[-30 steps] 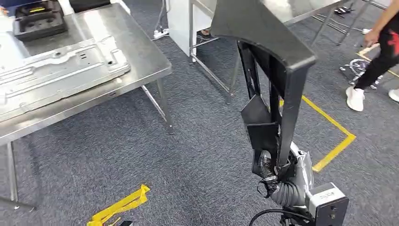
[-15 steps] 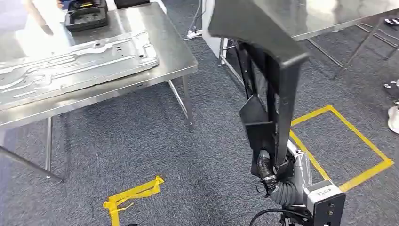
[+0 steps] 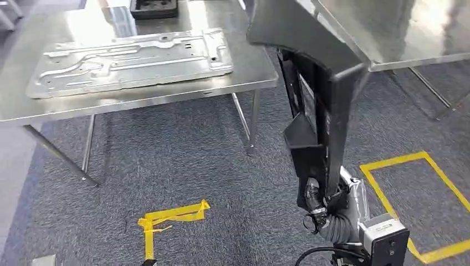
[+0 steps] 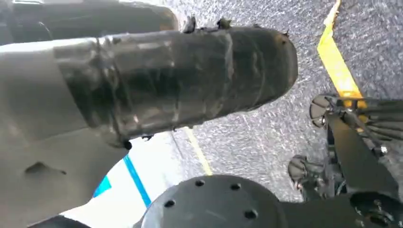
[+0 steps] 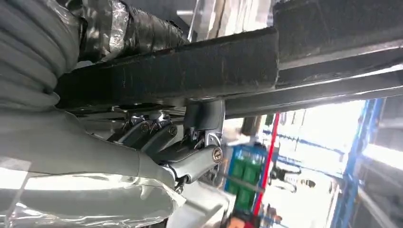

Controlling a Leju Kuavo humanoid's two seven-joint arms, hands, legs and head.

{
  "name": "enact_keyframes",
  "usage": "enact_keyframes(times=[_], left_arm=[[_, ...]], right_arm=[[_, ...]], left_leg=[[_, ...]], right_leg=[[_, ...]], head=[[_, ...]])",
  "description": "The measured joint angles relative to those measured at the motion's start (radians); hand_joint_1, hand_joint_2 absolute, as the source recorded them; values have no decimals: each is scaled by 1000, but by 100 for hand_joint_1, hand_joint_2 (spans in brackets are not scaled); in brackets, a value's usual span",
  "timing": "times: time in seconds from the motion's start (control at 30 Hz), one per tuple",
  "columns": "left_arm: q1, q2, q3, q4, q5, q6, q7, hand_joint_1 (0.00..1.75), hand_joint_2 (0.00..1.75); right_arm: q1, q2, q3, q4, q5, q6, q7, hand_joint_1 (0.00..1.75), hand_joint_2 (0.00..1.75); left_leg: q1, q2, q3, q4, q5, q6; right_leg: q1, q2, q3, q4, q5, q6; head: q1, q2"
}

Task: Take the parts from the cabinet and place them on the table.

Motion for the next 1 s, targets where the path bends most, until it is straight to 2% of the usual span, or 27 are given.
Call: enact_keyframes(times=[0.03, 0.07, 0.1, 0.13, 0.17, 0.2, 0.23, 0.27, 0.3, 0.33, 0.37, 0.4, 0.43, 0.47, 0.5, 0.53, 0.57, 0.6, 0.63, 0.67, 0.77, 0.8, 0.83, 0.87, 0.93, 0.97, 1.0], left_arm=[[1, -1, 0, 0, 0, 0, 0, 0, 0], [1, -1, -1, 0, 0, 0, 0, 0, 0], [1, -1, -1, 0, 0, 0, 0, 0, 0], [-1, -1, -2, 0, 0, -1, 0, 0, 0], [-4, -3, -2, 0, 0, -1, 0, 0, 0], [-3, -3, -2, 0, 0, -1, 0, 0, 0], [0, -3, -2, 0, 0, 0, 0, 0, 0], [3, -3, -2, 0, -2, 6, 0, 0, 0], [5, -3, -2, 0, -3, 12, 0, 0, 0], [5, -3, -3, 0, -8, 17, -4, 0, 0], [1, 0, -4, 0, -11, 21, -5, 0, 0], [-1, 4, -7, 0, -12, 23, -5, 0, 0], [-2, 8, -11, 0, -12, 23, -5, 0, 0], [-1, 12, -14, 0, -12, 23, -6, 0, 0], [0, 14, -16, 0, -12, 23, -7, 0, 0], [2, 15, -16, 0, -12, 23, -9, 0, 0], [3, 15, -17, 0, -12, 23, -10, 0, 0], [2, 15, -17, 0, -12, 23, -10, 0, 0], [-2, 15, -18, 0, -12, 23, -11, 0, 0], [-3, 15, -18, 0, -12, 23, -11, 0, 0], [1, 15, -18, 0, -12, 21, -11, 0, 0], [2, 15, -18, 0, -12, 20, -11, 0, 0], [2, 12, -18, 0, -12, 20, -13, 0, 0], [0, 4, -18, 0, -12, 20, -14, 0, 0], [-3, 0, -18, 0, -12, 20, -13, 0, 0], [-3, -2, -18, 0, -12, 20, -13, 0, 0], [-1, -4, -18, 0, -12, 20, -13, 0, 0]], right_arm=[[0, -1, 0, 0, 0, 0, 0, 175, 175], [-1, -1, 0, 0, 0, 0, 0, 175, 175], [-2, -2, 0, -1, 0, 0, 0, 175, 175], [-2, -4, 0, -1, 0, 0, 0, 175, 175], [-3, -4, 0, -2, 0, 0, 0, 175, 175], [-2, -4, 0, -3, 0, 0, 0, 175, 175], [-3, -5, 0, -3, 0, 0, 0, 175, 175], [-3, -6, 0, -3, 0, 0, 0, 175, 175], [-6, -6, 0, -3, 0, 0, 0, 175, 175], [-4, -5, 1, -4, 0, 0, 1, 175, 175], [-4, -5, 1, -4, 0, 0, 1, 175, 175], [-3, -5, 1, -2, 0, 0, 3, 175, 175], [-2, -5, 1, -1, 0, 0, 3, 175, 175], [-2, -5, 2, 0, 0, 1, 3, 175, 175], [-2, -5, 3, 2, 0, 1, 3, 175, 175], [-2, -5, 3, 3, 0, 2, 3, 175, 175], [-3, -5, 3, 3, 0, 2, 3, 175, 175], [-3, -5, 3, 3, 0, 2, 3, 175, 175], [-3, -5, 3, 2, 0, 2, 3, 175, 175], [-5, -5, 2, 2, 0, 2, 4, 175, 175], [-5, -6, 2, 2, -3, 3, 7, 175, 175], [-6, -6, 2, 2, -6, 3, 8, 175, 175], [-5, -7, 1, 2, -6, 3, 8, 175, 175], [-5, -8, 1, 2, -6, 3, 8, 175, 175], [-2, -9, 1, 2, -8, 3, 10, 175, 175], [0, -10, 1, 2, -8, 3, 10, 175, 175], [0, -10, 1, 3, -9, 3, 11, 175, 175]], left_leg=[[-1, -13, 0, 0, 2, -2], [-3, -28, 1, 0, 4, -4], [1, -40, -1, 0, 7, -6], [1, -47, -6, 1, 8, -11], [2, -64, -14, 3, 12, -19], [7, -74, -21, 2, 16, -26], [10, -87, -22, -2, 19, -35], [8, -103, -24, -7, 23, -44], [6, -66, -26, 4, 15, -43], [-1, -6, -45, 44, -19, -46], [0, 26, -81, 121, -65, -49], [2, 43, -119, 206, -107, -52], [2, 52, -151, 280, -135, -55], [2, 55, -164, 314, -140, -57], [3, 56, -152, 301, -124, -59], [4, 60, -114, 237, -88, -61], [4, 71, -59, 144, -47, -62], [4, 97, -4, 55, -17, -62], [-3, 134, 20, 8, -31, -58], [-1, 112, 17, 9, -23, -44], [-4, 85, 9, 9, -19, -26], [4, 77, 11, 6, -14, -18], [5, 68, 9, 6, -12, -15], [5, 61, 6, 6, -10, -11], [3, 36, -2, 6, -6, -5], [2, 24, -4, 6, -4, -4], [1, 11, -4, 7, -3, -4]], right_leg=[[0, 4, 29, -66, 43, -7], [1, 20, 77, -170, 99, -18], [2, 67, 120, -265, 140, -33], [5, 114, 137, -308, 142, -47], [3, 103, 141, -328, 140, -43], [8, 92, 139, -326, 141, -38], [10, 82, 140, -326, 140, -39], [5, 67, 146, -340, 149, -42], [-1, 50, 152, -353, 158, -41], [0, 37, 155, -359, 160, -45], [1, 21, 155, -359, 161, -48], [2, 3, 155, -358, 160, -49], [3, -14, 155, -358, 159, -49], [3, -28, 154, -356, 159, -49], [2, -41, 154, -355, 157, -47], [1, -55, 154, -351, 154, -44], [0, -68, 155, -346, 150, -40], [0, -78, 156, -339, 144, -35], [8, -87, 154, -331, 136, -27], [9, -94, 154, -325, 133, -22], [7, -119, 160, -330, 134, -8], [4, -96, 156, -323, 125, 1], [3, -38, 143, -287, 95, 6], [1, -12, 111, -216, 53, 7], [0, -1, 22, -28, -25, 9], [0, -1, -4, 18, -33, 7], [0, 0, -5, 15, -17, 4]], head=[[0, 0], [0, 0], [0, 0], [0, 0], [0, 0], [-1, 0], [1, 0], [1, 0], [0, 0], [-8, 0], [-10, 0], [-10, 0], [-10, 0], [-10, 0], [-10, 0], [-10, 0], [-10, 0], [-11, 0], [-13, 0], [-9, 0], [-5, 0], [-4, 0], [-2, 0], [0, 0], [1, 0], [1, 0], [1, 0]])
